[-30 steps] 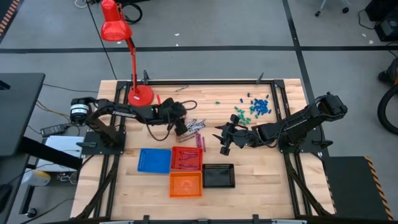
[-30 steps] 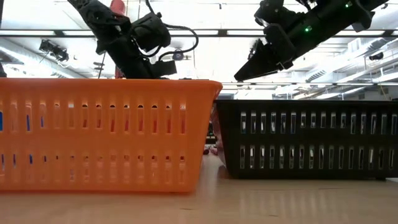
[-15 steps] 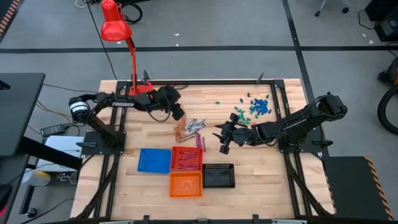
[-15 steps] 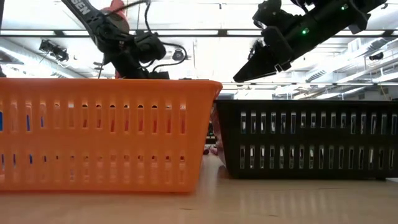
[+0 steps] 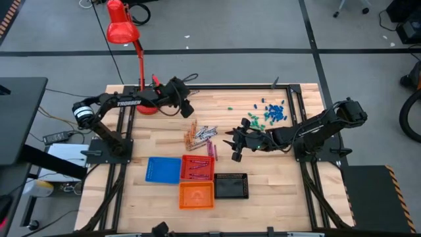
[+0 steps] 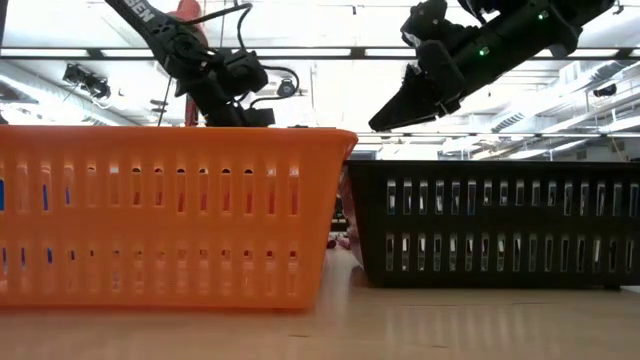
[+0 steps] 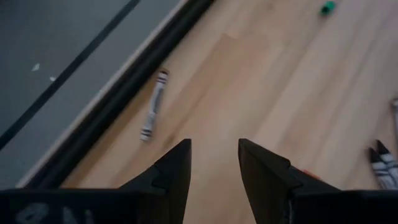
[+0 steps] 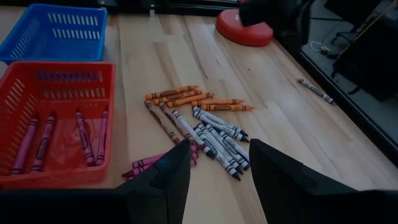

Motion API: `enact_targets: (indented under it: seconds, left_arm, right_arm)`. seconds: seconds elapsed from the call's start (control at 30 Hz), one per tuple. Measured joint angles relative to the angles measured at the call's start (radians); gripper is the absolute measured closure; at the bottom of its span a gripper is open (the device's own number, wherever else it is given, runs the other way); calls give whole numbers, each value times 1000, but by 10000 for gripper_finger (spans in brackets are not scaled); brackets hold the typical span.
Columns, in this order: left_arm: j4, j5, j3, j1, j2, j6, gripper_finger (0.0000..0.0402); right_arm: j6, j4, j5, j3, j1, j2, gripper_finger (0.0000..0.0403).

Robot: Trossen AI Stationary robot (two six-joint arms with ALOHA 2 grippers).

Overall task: Sort crayons
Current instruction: Put the black crayon into the blue bin

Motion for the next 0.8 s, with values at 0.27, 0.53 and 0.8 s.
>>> enact_targets:
  seconds: [0.27, 0.53, 0.8]
  left_arm:
    - [-2, 0, 68, 76, 81, 79, 258]
    - [-104, 43, 217, 133, 229, 158, 258]
    - [-234, 115, 372, 179, 359, 201, 258]
  right_arm:
    - [-42, 34, -4, 0, -5, 0, 235]
    - [-64, 37, -24, 0, -23, 0, 235]
    - [-67, 29, -64, 0, -35, 0, 235]
